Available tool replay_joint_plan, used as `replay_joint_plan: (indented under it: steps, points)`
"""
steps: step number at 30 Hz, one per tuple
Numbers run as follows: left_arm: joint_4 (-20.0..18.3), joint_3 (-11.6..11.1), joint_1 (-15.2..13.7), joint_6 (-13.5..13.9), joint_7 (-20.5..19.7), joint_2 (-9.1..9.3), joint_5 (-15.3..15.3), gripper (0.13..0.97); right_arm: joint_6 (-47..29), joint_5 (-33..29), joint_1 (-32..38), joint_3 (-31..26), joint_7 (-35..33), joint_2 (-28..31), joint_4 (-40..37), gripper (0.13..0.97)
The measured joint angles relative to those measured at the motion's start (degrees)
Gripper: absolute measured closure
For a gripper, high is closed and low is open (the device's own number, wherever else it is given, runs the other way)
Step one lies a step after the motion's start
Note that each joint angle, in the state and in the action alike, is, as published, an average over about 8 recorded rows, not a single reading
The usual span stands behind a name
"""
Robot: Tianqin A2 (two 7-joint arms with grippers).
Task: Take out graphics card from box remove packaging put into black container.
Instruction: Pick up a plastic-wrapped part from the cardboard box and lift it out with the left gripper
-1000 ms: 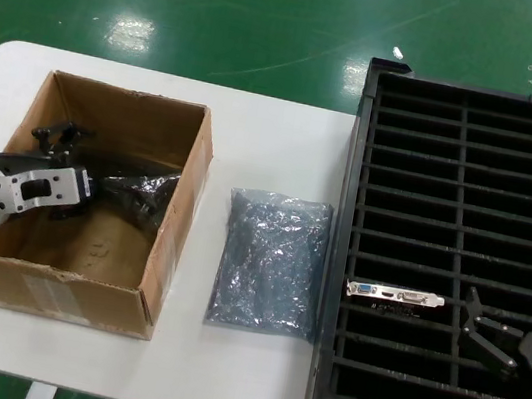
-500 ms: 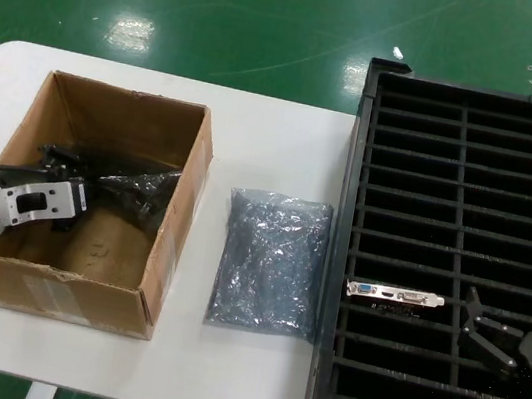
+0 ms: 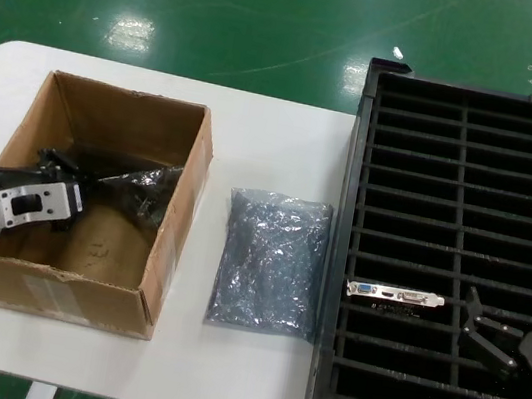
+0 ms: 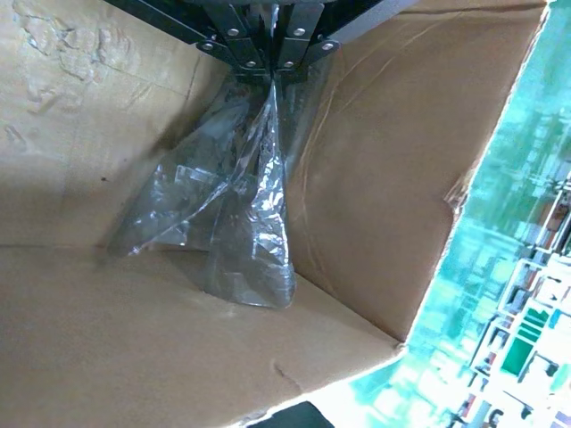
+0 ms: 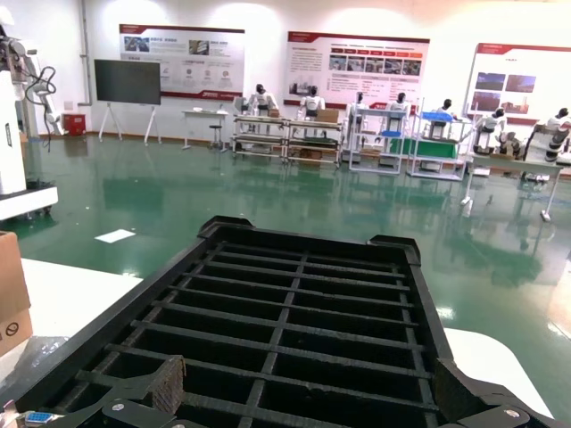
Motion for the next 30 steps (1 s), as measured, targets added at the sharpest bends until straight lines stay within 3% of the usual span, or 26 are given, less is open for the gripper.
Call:
replay_joint_plan:
  steps: [12,23,30]
  points:
    - [-0.16,-2.03,-0.88,2.1,-0.8,-0.76,-2.0,0.957,0.0,0.0,0.0,0.0,0.0,0.0,0.0,0.129]
    - [-1.37,-5.05,-2.17,7.32,1.24,-2.11,-5.05,0.957,0.0,0.0,0.0,0.0,0.0,0.0,0.0,0.129]
    - [-4.47,-5.75,-0.82,10.44,0.26,-2.99,-5.88,0.957,0.0,0.0,0.0,0.0,0.0,0.0,0.0,0.129]
